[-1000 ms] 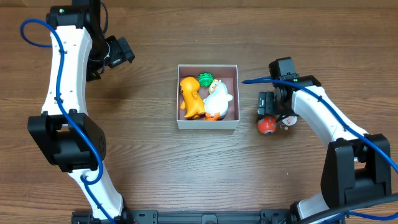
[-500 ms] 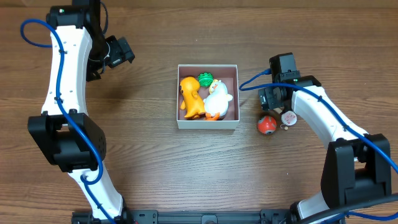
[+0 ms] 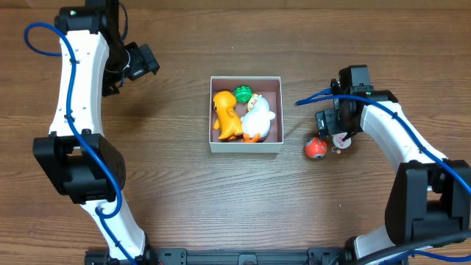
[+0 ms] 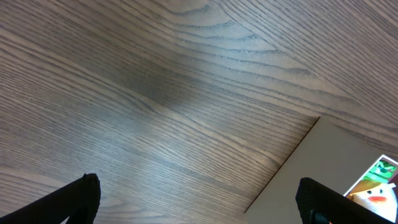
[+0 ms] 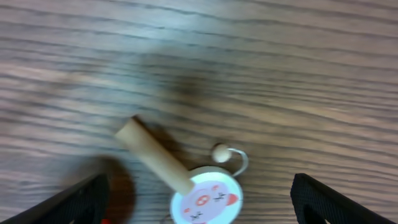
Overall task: Pack container
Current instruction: 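Lower the right gripper onto the wooden stick toy and grasp it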
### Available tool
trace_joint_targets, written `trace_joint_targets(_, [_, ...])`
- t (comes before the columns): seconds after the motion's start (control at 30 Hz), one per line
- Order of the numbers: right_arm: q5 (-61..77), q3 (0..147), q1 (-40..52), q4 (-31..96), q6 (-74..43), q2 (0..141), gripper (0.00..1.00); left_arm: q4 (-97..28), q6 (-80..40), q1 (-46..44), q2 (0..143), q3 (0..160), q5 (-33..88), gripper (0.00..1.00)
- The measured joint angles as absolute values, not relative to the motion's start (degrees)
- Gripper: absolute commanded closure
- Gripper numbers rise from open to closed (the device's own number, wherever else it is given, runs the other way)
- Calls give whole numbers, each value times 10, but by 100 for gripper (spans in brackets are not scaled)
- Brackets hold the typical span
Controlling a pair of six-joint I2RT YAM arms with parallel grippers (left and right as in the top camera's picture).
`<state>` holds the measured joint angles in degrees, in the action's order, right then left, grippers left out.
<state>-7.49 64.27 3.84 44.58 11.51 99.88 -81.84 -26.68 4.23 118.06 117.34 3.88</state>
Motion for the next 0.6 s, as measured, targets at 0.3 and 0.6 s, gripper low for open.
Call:
trace_joint_targets(0.3, [-43, 644, 38, 454, 116, 1049, 15, -818, -267, 42, 1181, 1173, 39, 0])
trace_joint_targets(0.6, [-34, 647, 38, 442, 117, 1058, 33, -818, -267, 42, 1181, 1173, 39, 0])
